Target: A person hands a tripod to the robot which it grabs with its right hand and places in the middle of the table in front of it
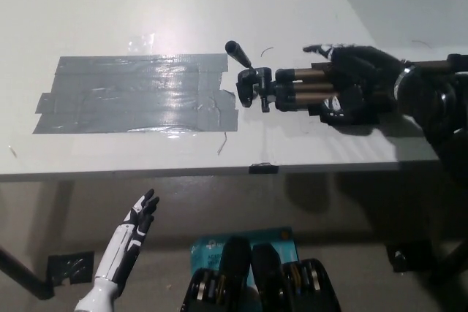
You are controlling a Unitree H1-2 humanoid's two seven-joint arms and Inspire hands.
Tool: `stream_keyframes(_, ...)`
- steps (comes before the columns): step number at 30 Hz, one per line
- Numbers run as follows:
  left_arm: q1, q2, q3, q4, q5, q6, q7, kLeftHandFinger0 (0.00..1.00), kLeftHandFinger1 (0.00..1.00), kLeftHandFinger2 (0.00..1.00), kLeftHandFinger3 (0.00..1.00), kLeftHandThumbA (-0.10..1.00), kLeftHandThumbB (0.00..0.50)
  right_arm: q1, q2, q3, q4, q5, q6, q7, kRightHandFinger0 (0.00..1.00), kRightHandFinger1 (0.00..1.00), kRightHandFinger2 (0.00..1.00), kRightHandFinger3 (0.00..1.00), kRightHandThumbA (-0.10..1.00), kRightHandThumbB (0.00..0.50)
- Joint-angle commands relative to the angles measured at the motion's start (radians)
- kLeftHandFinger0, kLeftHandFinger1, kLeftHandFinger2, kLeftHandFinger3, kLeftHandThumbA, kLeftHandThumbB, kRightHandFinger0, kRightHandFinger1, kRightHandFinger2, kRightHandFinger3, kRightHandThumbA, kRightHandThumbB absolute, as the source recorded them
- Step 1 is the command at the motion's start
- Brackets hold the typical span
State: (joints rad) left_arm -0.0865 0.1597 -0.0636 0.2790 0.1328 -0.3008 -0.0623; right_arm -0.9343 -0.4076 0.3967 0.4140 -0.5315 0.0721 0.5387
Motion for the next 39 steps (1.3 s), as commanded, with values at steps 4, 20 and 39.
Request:
stream_keyframes(4, -0.014, 0.016, -0.005, -0.002, 0.003, -0.021, -0.01, 1.0, 1.0, 1.0, 1.0, 0.99, 0.232, -0.111, -0.043, -0.194, -0.235, 0.325, 0.113, 0.171, 1.0, 1.0, 1.0, 1.0, 0.72, 0.5)
stream_keyframes(20, 0.007, 0.005, -0.002, -0.012, -0.006, -0.019, -0.004, 1.0, 1.0, 1.0, 1.0, 0.99, 0.232, 0.154, 0.134, -0.593, -1.193, 0.468, 0.398, -0.11, 1.0, 1.0, 1.0, 1.0, 0.99, 0.36)
stream_keyframes(39, 0.084, -0.001, -0.005, -0.002, 0.009, -0.019, 0.006, 1.0, 1.0, 1.0, 1.0, 1.0, 0.263, 0.986, 0.49, -0.525, -0.849, 0.439, -0.105, -0.243, 1.0, 1.0, 1.0, 1.0, 0.77, 0.212)
